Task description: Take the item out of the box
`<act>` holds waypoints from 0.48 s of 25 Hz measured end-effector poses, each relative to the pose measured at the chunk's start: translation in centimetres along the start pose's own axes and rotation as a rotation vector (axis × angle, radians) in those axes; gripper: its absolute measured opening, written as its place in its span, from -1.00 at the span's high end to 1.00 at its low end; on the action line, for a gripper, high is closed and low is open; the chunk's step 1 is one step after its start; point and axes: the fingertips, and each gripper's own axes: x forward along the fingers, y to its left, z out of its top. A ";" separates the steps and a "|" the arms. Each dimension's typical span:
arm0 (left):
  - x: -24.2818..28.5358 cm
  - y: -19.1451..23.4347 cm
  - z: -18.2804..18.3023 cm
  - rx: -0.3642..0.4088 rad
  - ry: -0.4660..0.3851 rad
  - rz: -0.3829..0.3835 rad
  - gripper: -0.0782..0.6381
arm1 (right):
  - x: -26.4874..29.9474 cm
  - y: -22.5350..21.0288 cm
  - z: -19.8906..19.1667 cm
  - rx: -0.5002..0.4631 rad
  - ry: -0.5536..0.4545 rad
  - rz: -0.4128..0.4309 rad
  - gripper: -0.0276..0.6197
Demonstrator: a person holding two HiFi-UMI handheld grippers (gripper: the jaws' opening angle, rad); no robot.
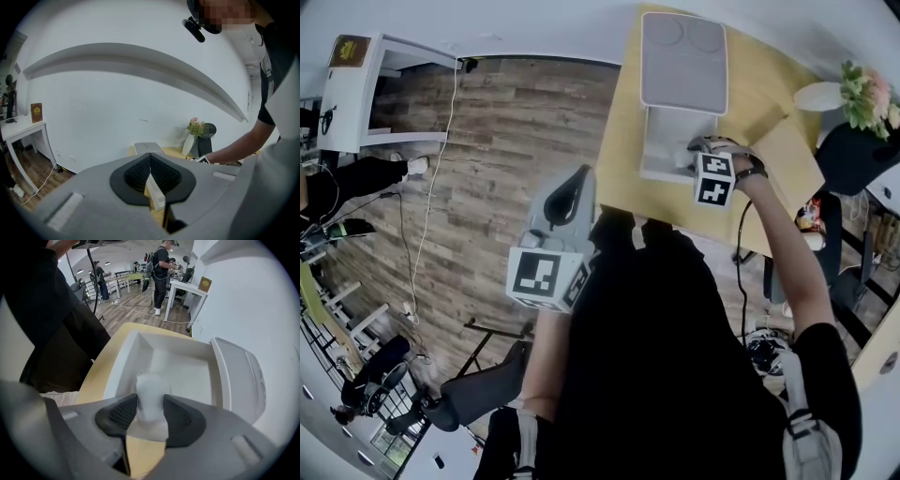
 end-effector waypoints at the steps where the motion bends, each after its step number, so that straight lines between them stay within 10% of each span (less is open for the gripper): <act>1: -0.1 0.1 0.0 0.000 0.000 0.002 0.75 | 0.0 -0.1 0.1 0.002 0.001 0.001 0.35; 12: -0.1 0.5 0.2 0.002 -0.003 0.014 0.75 | 0.5 -0.3 0.2 -0.092 0.064 0.023 0.38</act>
